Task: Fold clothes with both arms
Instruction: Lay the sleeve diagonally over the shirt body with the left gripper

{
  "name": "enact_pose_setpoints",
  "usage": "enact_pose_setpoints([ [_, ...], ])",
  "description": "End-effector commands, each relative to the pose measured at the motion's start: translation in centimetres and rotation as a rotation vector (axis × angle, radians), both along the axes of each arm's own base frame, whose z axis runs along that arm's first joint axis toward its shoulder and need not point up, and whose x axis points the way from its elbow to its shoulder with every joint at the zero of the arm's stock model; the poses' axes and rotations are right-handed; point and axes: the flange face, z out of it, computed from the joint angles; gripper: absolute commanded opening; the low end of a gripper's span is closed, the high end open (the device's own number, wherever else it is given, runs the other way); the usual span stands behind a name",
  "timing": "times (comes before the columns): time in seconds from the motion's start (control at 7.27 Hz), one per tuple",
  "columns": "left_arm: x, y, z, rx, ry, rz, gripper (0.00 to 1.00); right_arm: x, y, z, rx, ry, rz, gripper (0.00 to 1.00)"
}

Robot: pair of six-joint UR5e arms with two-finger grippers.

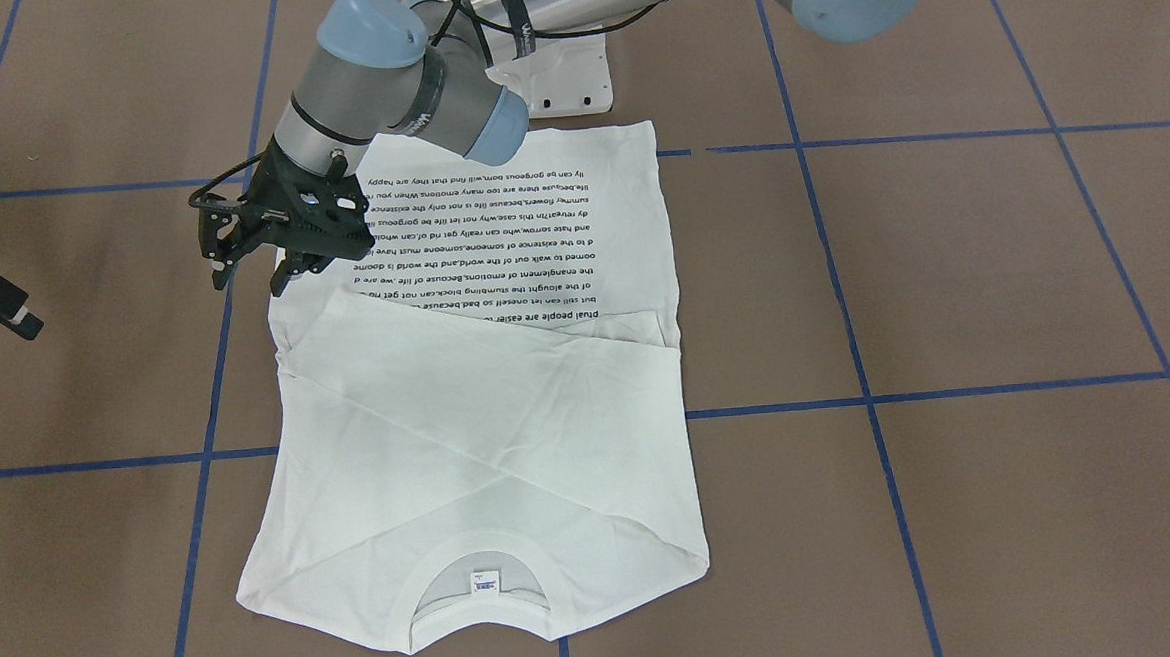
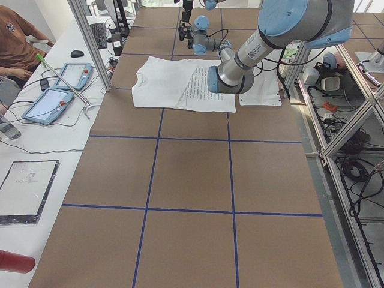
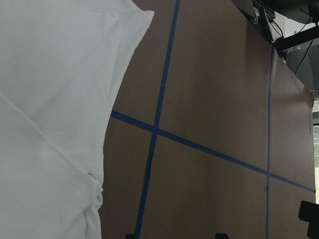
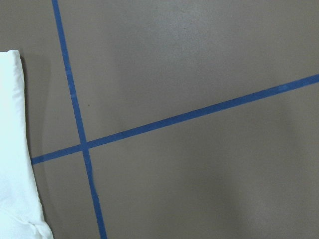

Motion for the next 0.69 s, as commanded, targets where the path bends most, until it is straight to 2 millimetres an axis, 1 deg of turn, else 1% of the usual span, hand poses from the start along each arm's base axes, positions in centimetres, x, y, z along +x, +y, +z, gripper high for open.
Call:
enact_pose_setpoints([
  [0.0, -4.6, 0.2, 4.2, -0.010, -0.069, -0.004, 0.62, -1.3, 1.6, -3.0, -0.089, -0.071, 0.080, 1.00],
  [0.14, -8.4, 0.1, 6.8, 0.039, -0.119, 0.052, 0.62, -3.0, 2.2, -3.5, -0.136, -0.091, 0.103, 1.00],
  [0.28, -12.2, 0.6, 9.7, 0.066, -0.145, 0.060, 0.62, -4.9, 3.4, -4.7, -0.149, -0.090, 0.114, 0.99],
  [0.41, -15.8, 2.1, 13.1, 0.082, -0.141, 0.056, 0.61, -7.2, 5.0, -6.2, -0.173, -0.099, 0.130, 0.99],
  [0.55, -18.4, 3.0, 14.7, 0.073, -0.156, 0.053, 0.61, -10.3, 7.9, -7.2, -0.212, -0.091, 0.155, 0.99],
])
